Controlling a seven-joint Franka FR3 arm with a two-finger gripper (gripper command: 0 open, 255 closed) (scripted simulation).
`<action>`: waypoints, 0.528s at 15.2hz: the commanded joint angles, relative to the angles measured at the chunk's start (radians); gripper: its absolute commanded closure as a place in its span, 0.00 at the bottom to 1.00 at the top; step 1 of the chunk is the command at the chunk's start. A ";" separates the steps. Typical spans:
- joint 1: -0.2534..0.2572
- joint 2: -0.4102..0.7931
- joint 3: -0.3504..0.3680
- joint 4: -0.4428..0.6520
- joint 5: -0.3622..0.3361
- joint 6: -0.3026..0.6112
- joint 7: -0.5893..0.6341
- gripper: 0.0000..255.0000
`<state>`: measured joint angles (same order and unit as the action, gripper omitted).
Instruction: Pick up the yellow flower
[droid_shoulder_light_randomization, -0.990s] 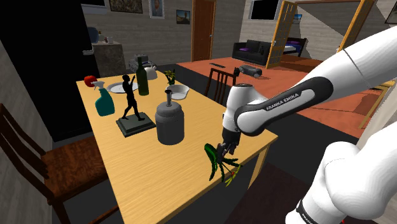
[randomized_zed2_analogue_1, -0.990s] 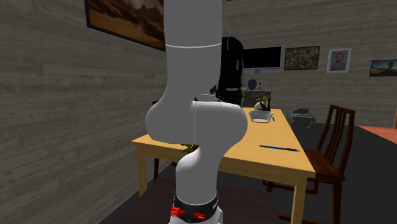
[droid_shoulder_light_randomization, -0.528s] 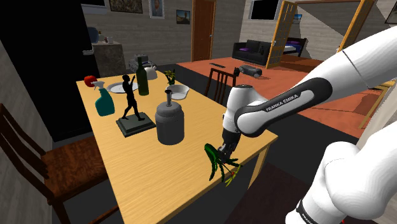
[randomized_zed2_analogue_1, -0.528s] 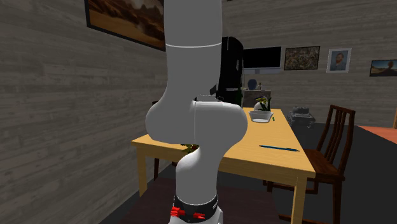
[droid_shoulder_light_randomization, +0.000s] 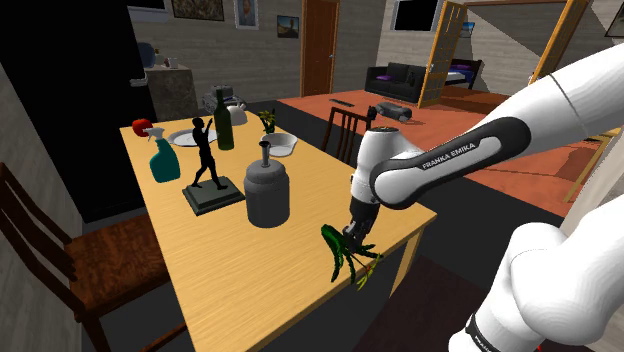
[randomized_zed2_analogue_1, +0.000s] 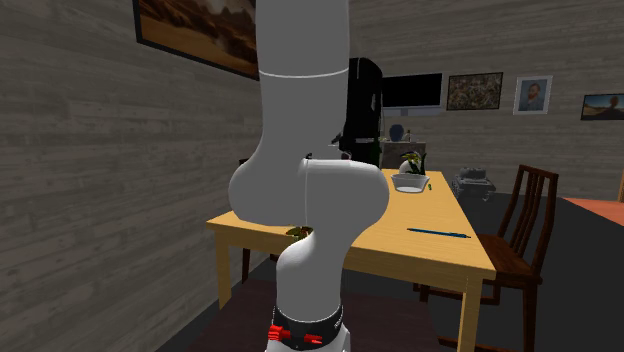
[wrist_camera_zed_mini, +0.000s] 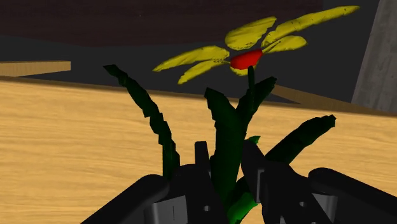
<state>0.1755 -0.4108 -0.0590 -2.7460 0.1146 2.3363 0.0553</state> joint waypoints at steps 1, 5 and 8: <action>-0.003 -0.024 0.001 0.013 -0.005 -0.037 0.005 1.00; -0.007 -0.062 0.003 0.042 -0.012 -0.104 0.015 1.00; -0.009 -0.087 0.005 0.066 -0.017 -0.153 0.021 1.00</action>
<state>0.1675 -0.4894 -0.0546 -2.6886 0.0995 2.2010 0.0740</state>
